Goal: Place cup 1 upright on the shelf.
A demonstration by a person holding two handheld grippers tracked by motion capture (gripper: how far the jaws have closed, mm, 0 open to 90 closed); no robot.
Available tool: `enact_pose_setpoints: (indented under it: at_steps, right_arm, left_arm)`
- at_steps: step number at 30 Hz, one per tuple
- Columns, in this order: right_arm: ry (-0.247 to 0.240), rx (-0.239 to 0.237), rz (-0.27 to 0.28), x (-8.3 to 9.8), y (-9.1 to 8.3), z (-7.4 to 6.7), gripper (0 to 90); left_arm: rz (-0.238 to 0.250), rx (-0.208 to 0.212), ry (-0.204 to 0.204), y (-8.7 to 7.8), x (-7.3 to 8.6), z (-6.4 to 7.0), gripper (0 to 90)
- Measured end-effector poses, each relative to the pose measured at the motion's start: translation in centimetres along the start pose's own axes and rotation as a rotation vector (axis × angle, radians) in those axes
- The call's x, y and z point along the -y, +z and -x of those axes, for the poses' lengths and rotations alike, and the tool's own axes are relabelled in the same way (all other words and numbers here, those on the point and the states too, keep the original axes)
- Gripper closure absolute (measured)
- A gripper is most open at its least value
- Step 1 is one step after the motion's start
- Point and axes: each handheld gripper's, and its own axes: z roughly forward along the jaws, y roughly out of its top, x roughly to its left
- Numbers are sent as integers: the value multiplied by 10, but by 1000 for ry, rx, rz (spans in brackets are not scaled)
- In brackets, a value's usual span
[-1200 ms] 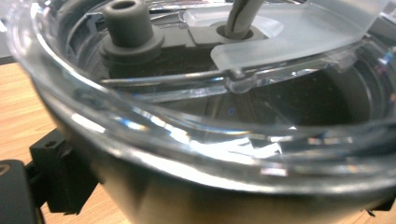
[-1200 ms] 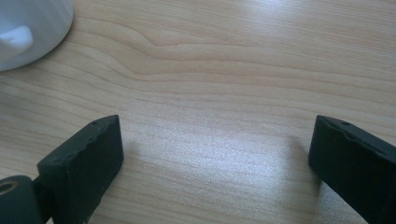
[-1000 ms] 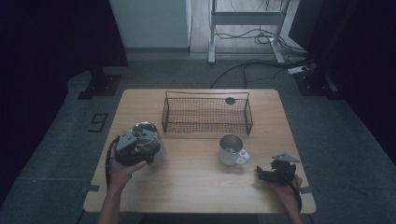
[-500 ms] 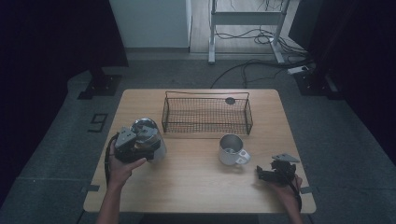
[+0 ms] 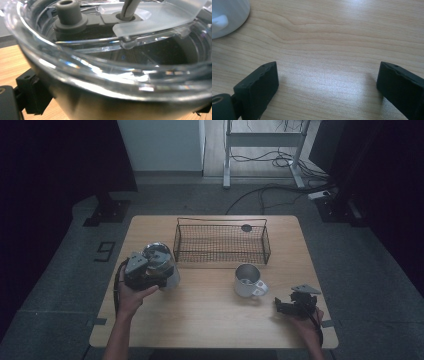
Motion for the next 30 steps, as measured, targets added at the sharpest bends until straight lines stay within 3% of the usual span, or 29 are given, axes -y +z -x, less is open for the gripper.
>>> enact_pose_setpoints:
  at_steps: [30]
  right_arm:
    - [5, 5, 3, 0, 0, 0, 42]
  left_arm:
    - [12, 2, -3, 7, -19, 0, 43]
